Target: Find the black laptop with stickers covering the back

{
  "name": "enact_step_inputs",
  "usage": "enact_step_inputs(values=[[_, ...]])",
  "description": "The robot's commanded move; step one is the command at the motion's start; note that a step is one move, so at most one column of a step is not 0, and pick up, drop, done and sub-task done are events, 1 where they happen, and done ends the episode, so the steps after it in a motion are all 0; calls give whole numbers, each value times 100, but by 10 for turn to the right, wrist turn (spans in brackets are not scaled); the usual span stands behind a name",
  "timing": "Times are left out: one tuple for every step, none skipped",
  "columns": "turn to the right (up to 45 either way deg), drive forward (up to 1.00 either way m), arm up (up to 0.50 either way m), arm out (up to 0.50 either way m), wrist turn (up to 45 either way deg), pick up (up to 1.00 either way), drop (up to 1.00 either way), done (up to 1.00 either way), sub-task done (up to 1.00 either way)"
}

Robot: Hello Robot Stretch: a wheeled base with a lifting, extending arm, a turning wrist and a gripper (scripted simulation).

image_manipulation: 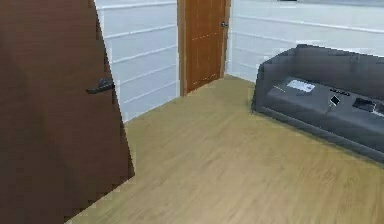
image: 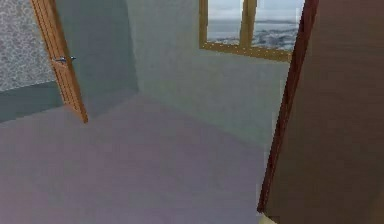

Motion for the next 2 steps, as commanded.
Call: enact_step_inputs(values=[[-360,0,0,0,0,0,0,0,0],[0,60,0,0,0,0,0,0,0]])
